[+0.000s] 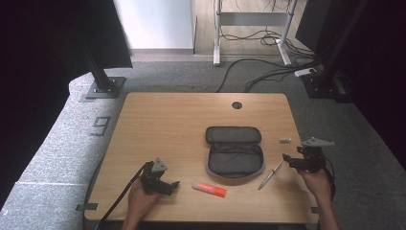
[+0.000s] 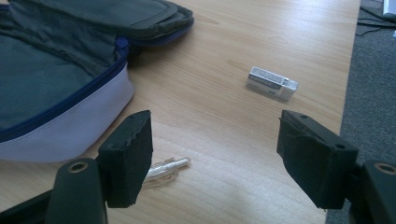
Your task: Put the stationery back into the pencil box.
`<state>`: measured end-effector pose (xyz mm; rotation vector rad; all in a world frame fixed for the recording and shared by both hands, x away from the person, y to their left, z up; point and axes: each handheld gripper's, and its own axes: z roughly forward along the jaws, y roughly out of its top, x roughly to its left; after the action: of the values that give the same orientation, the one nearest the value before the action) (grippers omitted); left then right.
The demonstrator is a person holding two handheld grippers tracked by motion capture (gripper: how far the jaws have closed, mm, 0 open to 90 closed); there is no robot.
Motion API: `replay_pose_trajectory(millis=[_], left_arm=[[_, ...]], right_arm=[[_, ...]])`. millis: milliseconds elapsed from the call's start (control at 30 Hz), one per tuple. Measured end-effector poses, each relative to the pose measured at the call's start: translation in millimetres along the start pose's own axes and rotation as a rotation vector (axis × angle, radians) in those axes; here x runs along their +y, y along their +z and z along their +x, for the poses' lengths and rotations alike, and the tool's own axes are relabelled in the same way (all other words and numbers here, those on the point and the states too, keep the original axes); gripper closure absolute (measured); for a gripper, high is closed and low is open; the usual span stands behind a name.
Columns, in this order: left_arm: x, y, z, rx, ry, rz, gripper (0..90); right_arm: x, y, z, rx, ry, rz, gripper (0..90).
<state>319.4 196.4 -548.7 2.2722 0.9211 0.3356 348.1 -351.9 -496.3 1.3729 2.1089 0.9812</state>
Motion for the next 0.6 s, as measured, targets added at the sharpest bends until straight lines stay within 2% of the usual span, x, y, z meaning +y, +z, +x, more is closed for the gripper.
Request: replay_pose_trajectory(millis=[367, 600], left_arm=[[0.0, 0.0, 0.0, 0.0, 0.0, 0.0, 0.0], [0.0, 0.0, 0.0, 0.0, 0.0, 0.0, 0.0]], right_arm=[[3.4, 13.5, -11.6, 0.001, 0.001, 0.018, 36.0], [8.2, 24.3, -17.8, 0.002, 0.006, 0.024, 38.2]])
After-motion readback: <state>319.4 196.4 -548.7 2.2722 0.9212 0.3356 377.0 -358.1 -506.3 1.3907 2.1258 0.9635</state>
